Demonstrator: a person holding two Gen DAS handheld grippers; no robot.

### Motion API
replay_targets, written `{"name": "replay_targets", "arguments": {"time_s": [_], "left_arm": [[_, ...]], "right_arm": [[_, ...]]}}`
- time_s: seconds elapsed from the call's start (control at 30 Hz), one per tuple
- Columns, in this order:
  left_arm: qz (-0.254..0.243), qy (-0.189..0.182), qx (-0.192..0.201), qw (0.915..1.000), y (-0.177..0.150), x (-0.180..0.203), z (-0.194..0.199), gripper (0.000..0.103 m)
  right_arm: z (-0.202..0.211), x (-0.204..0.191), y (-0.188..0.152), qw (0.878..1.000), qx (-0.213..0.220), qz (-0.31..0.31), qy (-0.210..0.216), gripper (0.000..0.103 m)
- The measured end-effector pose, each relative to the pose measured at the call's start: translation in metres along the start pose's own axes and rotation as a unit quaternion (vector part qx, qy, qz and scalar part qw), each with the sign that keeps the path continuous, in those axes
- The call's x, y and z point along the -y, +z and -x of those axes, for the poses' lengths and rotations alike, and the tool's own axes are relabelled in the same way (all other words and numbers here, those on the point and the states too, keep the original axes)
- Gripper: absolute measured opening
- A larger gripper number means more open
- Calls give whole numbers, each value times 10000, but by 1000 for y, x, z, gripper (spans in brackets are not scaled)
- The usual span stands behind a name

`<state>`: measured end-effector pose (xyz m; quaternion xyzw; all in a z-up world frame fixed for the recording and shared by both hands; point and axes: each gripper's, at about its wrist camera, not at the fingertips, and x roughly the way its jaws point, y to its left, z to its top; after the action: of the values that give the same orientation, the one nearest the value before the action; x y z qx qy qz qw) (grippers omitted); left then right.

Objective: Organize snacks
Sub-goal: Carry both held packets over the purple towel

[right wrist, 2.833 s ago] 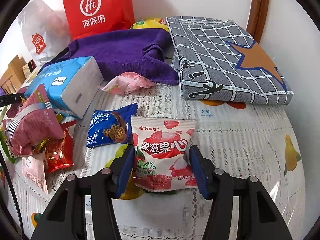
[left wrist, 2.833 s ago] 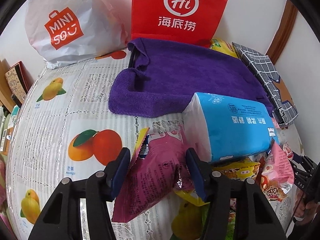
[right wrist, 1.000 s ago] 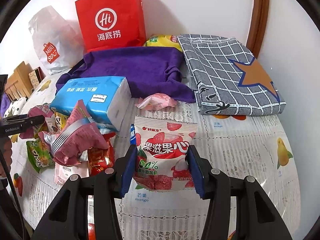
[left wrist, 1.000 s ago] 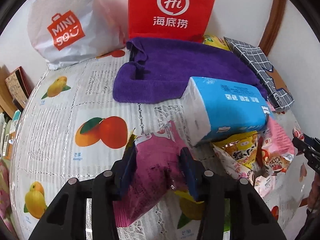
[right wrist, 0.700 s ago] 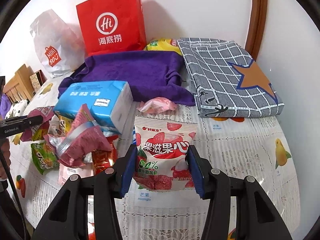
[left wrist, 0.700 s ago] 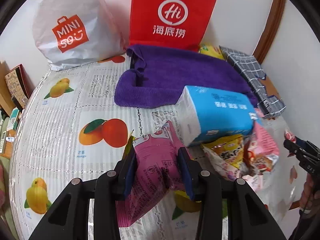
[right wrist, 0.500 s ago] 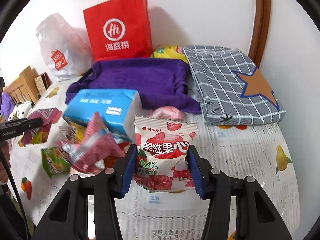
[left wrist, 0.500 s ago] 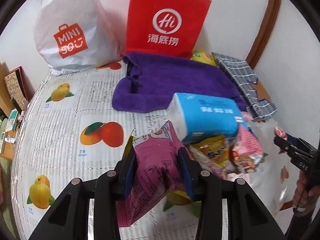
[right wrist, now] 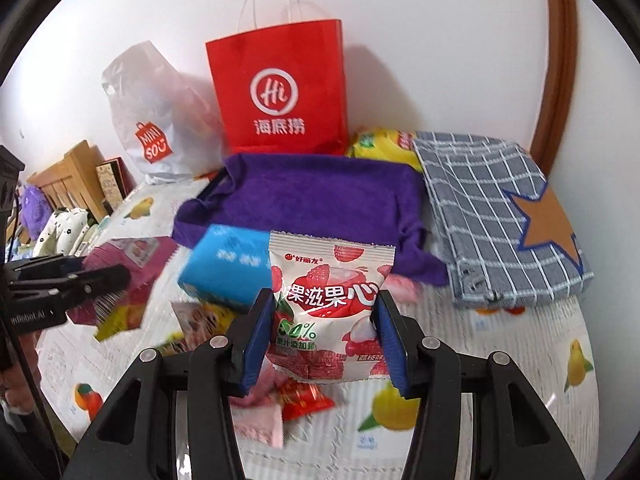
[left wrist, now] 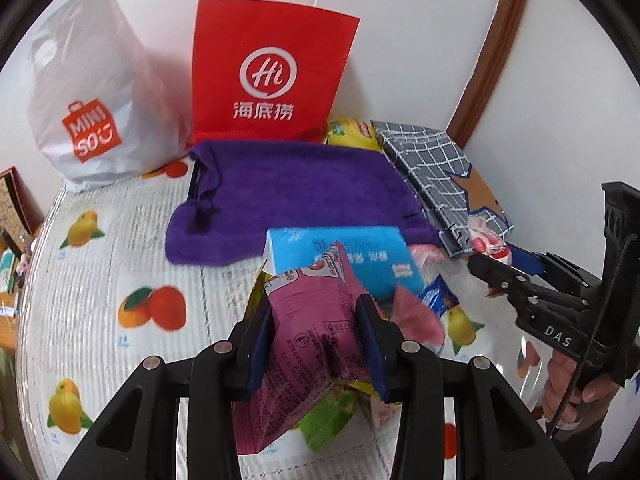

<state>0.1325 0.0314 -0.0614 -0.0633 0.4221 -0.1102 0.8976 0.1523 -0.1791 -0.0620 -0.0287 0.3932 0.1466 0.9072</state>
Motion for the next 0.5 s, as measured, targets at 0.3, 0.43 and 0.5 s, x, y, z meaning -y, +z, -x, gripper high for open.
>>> {"name": "replay_targets", "arguments": {"time_s": [0.3, 0.43, 0.5], "left_arm": [[-113, 143, 24, 9998, 52, -2, -17, 39], [-152, 198, 62, 9997, 78, -6, -27, 39], [-164, 208, 77, 9996, 89, -9, -33, 39]], "right_arm": [[-26, 3, 46, 9999, 59, 15, -110, 50], [-42, 5, 70, 9999, 118, 27, -112, 50], [-53, 7, 83, 9998, 131, 8, -138, 50]]}}
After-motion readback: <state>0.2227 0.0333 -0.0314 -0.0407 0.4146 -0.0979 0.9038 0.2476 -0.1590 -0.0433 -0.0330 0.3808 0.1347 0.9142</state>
